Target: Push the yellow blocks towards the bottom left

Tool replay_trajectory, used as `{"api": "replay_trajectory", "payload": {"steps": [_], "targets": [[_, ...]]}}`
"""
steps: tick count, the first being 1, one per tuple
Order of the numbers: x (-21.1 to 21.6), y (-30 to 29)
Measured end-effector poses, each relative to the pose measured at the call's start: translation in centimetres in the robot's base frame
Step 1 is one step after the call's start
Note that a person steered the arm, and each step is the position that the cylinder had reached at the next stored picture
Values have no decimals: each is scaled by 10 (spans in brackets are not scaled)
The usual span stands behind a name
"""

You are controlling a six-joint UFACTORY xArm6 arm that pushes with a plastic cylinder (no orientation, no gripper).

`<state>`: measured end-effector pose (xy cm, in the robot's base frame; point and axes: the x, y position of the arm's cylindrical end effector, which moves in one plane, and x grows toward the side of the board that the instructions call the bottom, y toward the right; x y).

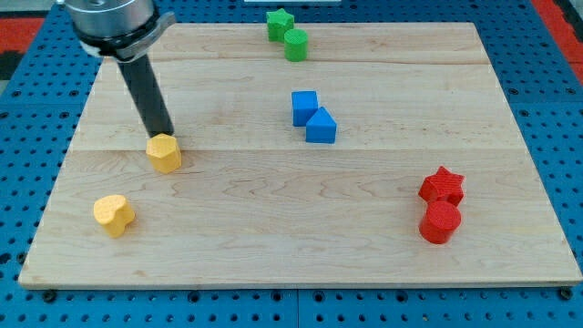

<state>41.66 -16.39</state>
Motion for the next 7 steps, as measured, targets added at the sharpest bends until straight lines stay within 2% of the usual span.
{"api": "replay_trajectory", "payload": {"steps": [1,2,3,4,5,6,7], "targets": [[0,9],[35,4],[48,3],[48,27],[66,35],[70,-21],[70,-42]]}}
